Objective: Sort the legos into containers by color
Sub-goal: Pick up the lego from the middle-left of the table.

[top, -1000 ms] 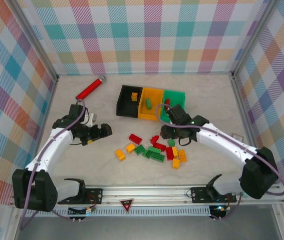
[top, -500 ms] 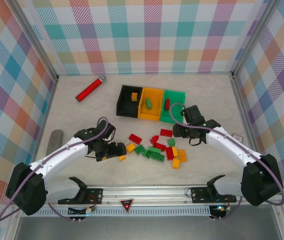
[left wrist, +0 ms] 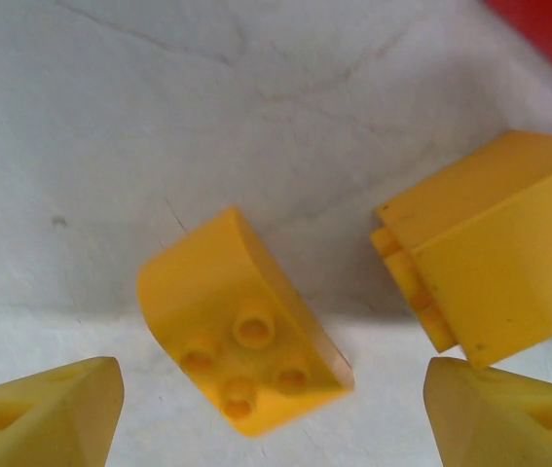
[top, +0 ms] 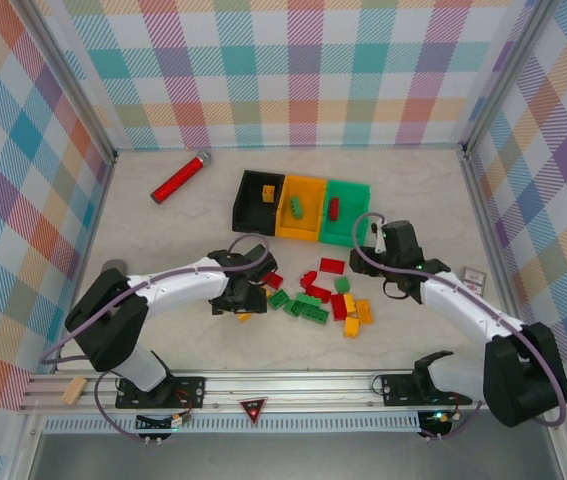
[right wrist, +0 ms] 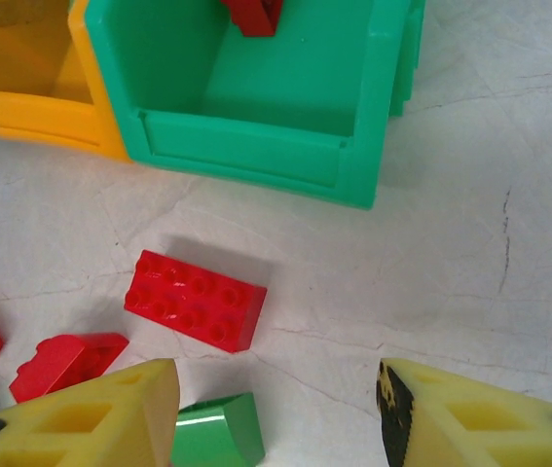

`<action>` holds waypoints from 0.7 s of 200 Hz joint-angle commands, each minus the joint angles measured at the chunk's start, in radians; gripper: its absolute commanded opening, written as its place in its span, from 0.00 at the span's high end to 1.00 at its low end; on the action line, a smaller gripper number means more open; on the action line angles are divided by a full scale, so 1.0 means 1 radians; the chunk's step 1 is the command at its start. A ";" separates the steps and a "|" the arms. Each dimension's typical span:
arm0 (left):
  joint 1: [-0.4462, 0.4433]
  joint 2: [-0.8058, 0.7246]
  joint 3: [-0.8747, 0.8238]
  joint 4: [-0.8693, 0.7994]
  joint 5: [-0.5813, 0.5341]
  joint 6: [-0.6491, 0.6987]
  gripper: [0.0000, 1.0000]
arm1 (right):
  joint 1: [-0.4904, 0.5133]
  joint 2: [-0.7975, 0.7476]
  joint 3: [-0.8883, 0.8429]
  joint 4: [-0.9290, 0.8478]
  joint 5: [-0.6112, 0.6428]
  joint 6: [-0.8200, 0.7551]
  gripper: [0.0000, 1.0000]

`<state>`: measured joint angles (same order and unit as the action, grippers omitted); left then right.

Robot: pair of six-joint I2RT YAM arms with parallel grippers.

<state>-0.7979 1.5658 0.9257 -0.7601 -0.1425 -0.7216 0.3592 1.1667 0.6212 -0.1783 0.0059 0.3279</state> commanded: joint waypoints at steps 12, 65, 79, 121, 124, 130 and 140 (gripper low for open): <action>-0.008 0.039 -0.021 -0.007 -0.067 -0.038 0.21 | 0.003 -0.098 -0.038 0.080 -0.008 0.008 0.43; -0.008 0.048 -0.104 0.136 -0.020 -0.102 0.34 | 0.003 -0.087 -0.080 0.125 -0.007 0.029 0.43; -0.009 0.035 -0.111 0.151 -0.008 -0.108 0.41 | 0.003 -0.061 -0.077 0.138 -0.022 0.034 0.43; -0.010 -0.037 -0.119 0.120 -0.045 -0.110 0.56 | 0.003 -0.021 -0.073 0.152 -0.023 0.037 0.43; -0.010 -0.042 -0.119 0.117 -0.049 -0.110 0.56 | 0.003 -0.021 -0.072 0.154 -0.023 0.037 0.43; -0.009 -0.052 -0.119 0.112 -0.054 -0.109 0.60 | 0.003 -0.021 -0.073 0.153 -0.022 0.037 0.43; -0.008 -0.064 -0.119 0.102 -0.064 -0.107 0.71 | 0.003 -0.021 -0.075 0.155 -0.020 0.036 0.43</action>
<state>-0.8009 1.5452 0.8200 -0.6258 -0.1665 -0.8234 0.3592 1.1439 0.5522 -0.0643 -0.0017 0.3550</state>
